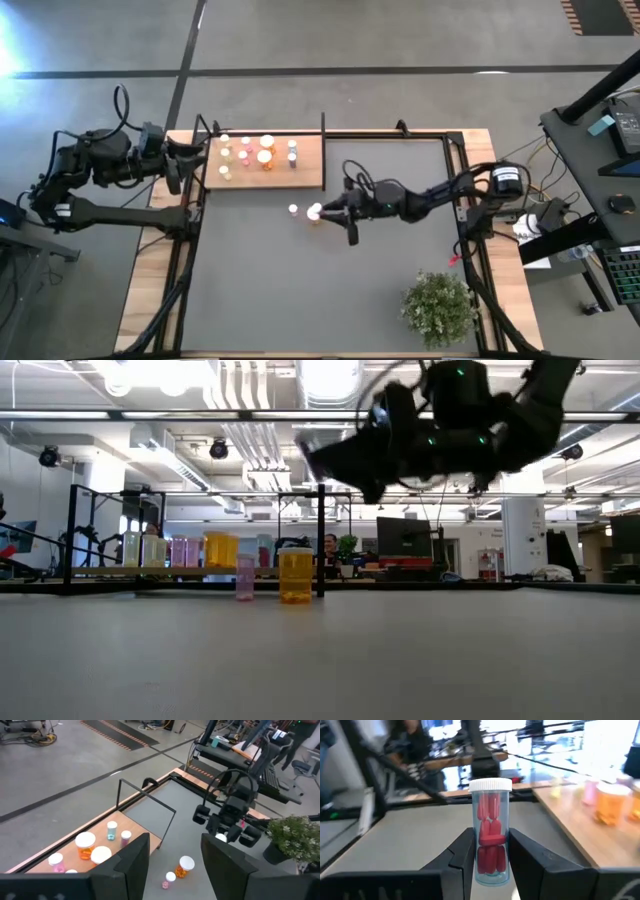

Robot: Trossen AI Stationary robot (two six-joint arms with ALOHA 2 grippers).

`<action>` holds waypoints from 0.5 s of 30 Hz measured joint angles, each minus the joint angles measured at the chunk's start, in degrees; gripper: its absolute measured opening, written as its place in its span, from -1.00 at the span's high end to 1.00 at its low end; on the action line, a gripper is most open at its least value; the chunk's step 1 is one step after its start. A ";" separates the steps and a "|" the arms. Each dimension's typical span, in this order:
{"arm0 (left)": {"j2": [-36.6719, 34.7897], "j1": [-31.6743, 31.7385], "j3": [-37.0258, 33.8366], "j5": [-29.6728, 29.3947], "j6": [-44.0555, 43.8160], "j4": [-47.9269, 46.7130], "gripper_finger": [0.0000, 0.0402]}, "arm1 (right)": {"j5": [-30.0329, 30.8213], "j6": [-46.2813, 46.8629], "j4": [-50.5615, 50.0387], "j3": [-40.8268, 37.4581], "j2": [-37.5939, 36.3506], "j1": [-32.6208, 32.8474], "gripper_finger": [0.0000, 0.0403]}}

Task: Pick and place medicine bottles onto shelf by color
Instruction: Put the blue pill bottle on the shelf aligned with the other blue pill bottles

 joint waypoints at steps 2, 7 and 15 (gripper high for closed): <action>0.00 0.00 0.00 -0.10 -0.14 0.00 0.19 | 2.99 1.83 5.17 -2.65 1.32 0.93 0.53; 0.51 0.00 -1.55 -0.29 -0.13 3.99 0.19 | 5.45 4.50 12.46 -3.75 4.14 2.31 0.53; 0.49 -0.02 -14.43 1.38 5.71 28.69 0.19 | 5.99 2.30 14.51 5.91 4.82 2.42 0.53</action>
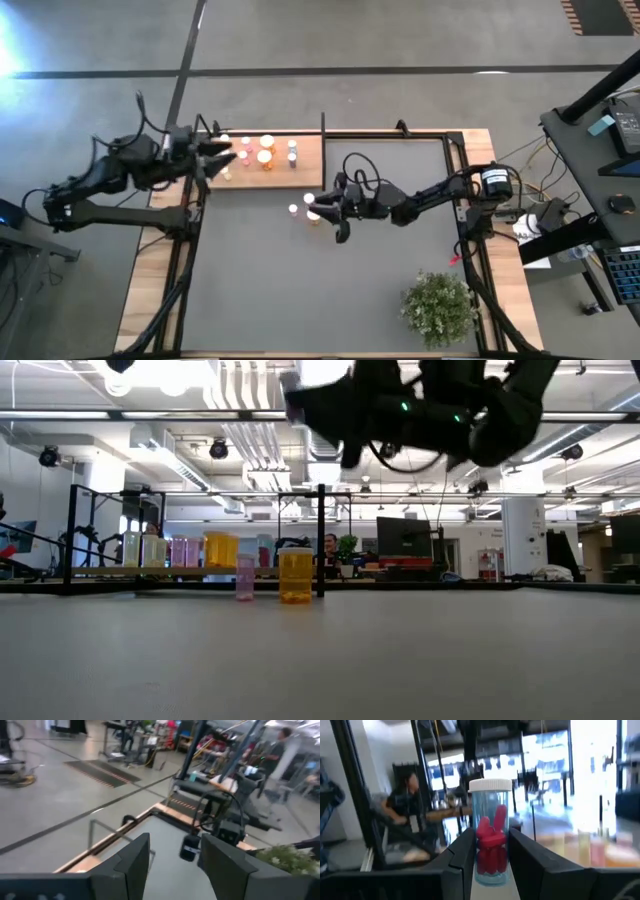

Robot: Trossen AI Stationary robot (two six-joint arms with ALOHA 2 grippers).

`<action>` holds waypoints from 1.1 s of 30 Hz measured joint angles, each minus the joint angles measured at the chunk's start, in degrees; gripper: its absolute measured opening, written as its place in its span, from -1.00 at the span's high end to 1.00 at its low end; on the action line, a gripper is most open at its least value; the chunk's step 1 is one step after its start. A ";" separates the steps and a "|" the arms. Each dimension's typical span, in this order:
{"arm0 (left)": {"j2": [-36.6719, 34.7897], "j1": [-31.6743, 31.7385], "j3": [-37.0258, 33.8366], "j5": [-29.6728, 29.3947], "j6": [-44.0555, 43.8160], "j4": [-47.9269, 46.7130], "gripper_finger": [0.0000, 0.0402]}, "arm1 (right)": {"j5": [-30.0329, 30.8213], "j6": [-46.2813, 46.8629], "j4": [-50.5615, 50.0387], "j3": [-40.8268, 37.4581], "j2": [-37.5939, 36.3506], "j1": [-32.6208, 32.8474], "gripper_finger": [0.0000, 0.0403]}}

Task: Pick and place medicine bottles onto shelf by color
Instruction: Put the blue pill bottle on the shelf aligned with the other blue pill bottles

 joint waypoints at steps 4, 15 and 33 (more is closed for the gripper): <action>0.21 0.00 -4.77 0.84 -0.30 7.08 0.19 | 0.03 -3.54 -1.29 5.80 0.00 0.00 0.53; 5.71 -0.12 -9.79 10.81 1.68 22.86 0.19 | 0.01 -7.99 -16.92 18.41 0.00 -0.11 0.53; 10.93 -0.07 -5.91 14.13 1.44 24.50 0.19 | -0.05 -7.81 -22.85 18.93 -0.81 -0.11 0.53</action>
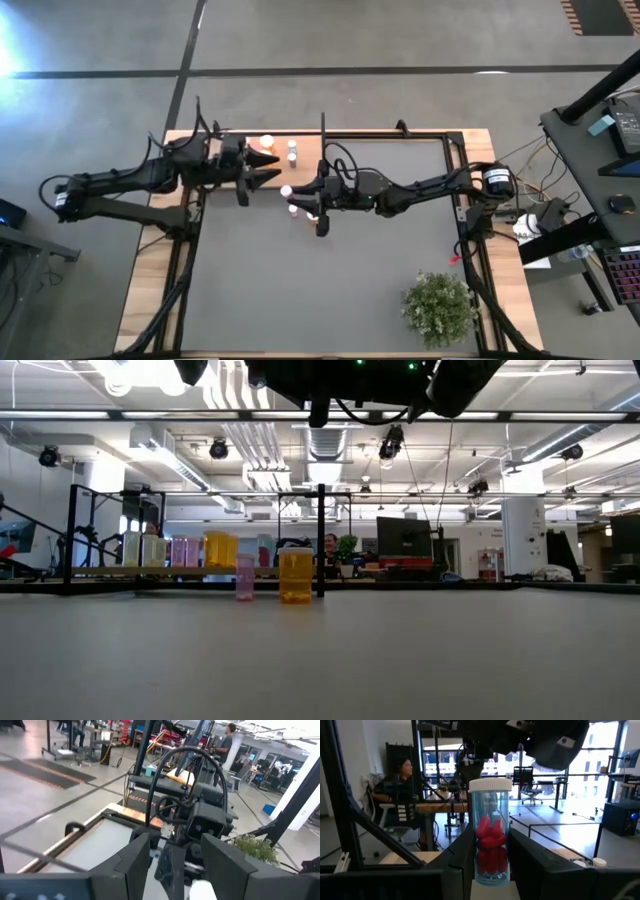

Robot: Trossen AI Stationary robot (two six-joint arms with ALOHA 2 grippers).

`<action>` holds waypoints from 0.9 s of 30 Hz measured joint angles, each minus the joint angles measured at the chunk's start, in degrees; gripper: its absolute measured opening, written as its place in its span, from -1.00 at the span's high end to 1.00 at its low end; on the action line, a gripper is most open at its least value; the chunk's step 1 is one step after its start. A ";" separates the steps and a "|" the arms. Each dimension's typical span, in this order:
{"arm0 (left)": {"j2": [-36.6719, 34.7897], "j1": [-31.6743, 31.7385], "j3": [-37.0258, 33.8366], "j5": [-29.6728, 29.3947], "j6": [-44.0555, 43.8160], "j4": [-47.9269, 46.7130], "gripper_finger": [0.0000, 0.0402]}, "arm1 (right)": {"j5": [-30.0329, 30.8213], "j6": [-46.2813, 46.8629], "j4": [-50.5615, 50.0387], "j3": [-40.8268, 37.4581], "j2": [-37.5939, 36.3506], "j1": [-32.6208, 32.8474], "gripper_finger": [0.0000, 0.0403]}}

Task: Pick and place medicine bottles onto shelf by color
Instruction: Put the blue pill bottle on the shelf aligned with the other blue pill bottles

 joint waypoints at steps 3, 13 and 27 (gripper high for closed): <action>1.47 0.02 0.42 -0.84 2.95 3.03 0.19 | 0.00 -0.01 -0.10 -0.03 -0.19 0.00 0.53; 1.54 -0.50 0.58 -1.68 5.93 7.36 0.19 | 0.03 -0.79 -9.88 -0.52 -4.06 0.00 0.53; 0.97 -0.63 0.48 5.32 2.28 7.10 0.63 | 0.15 -2.41 -16.79 -1.05 -9.59 -0.02 0.53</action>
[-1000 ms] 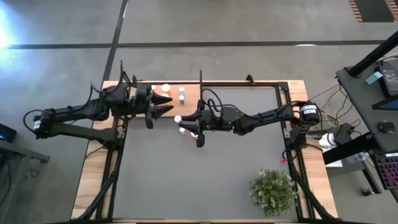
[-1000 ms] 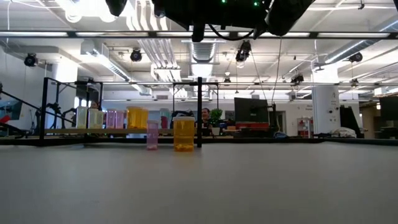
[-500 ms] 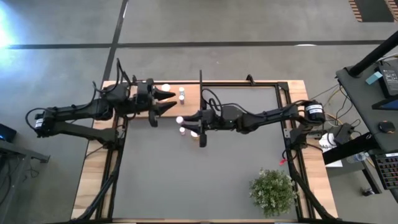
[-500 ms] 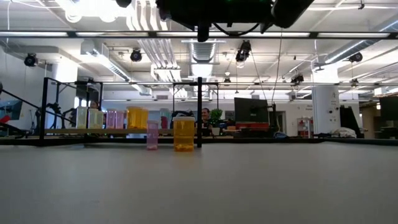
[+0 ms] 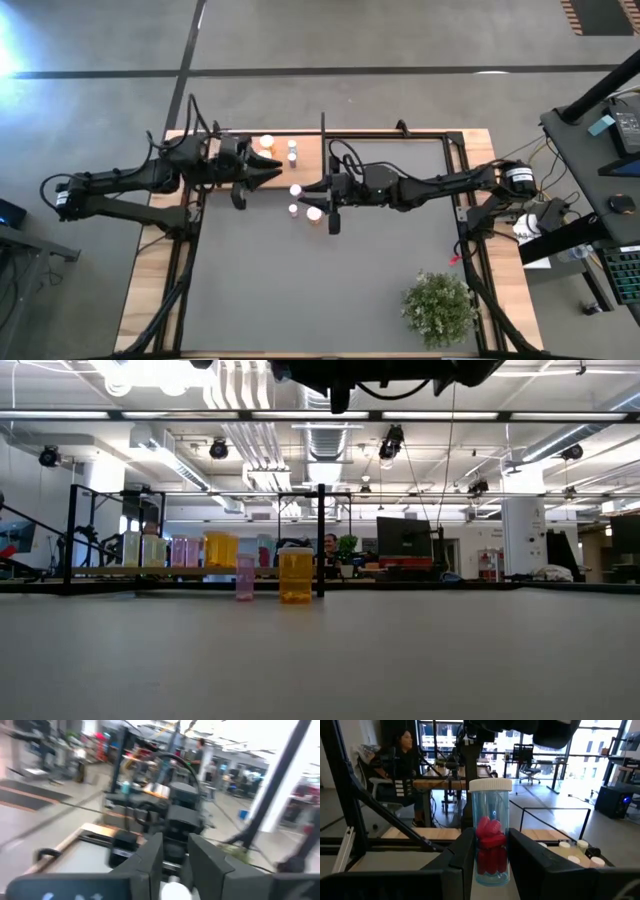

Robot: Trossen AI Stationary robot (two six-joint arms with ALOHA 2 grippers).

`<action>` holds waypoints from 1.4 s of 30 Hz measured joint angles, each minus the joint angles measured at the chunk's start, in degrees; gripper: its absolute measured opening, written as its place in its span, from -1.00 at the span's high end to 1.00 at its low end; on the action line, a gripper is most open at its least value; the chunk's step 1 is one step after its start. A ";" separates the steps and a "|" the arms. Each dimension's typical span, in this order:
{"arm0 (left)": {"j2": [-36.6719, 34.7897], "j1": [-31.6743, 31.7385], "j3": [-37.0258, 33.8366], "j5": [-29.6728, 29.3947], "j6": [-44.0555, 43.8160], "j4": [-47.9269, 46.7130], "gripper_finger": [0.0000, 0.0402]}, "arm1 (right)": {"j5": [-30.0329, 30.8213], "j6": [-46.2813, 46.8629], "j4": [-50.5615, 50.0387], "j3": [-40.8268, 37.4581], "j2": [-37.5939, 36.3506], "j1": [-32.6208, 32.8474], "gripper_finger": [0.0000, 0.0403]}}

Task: Pick and place medicine bottles onto shelf by color
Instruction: Put the blue pill bottle on the shelf aligned with the other blue pill bottles

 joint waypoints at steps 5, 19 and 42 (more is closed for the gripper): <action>1.12 -0.07 -0.03 4.49 -1.09 -0.01 0.42 | -0.01 0.38 0.03 -0.16 0.00 0.01 0.53; 4.86 -0.13 -0.35 3.39 3.92 -4.41 -0.38 | 0.02 6.83 -11.09 1.84 -4.19 -0.02 0.53; 9.83 -0.13 0.04 0.59 9.56 -4.26 -0.29 | 2.86 1.59 -35.88 13.17 -3.80 0.11 0.53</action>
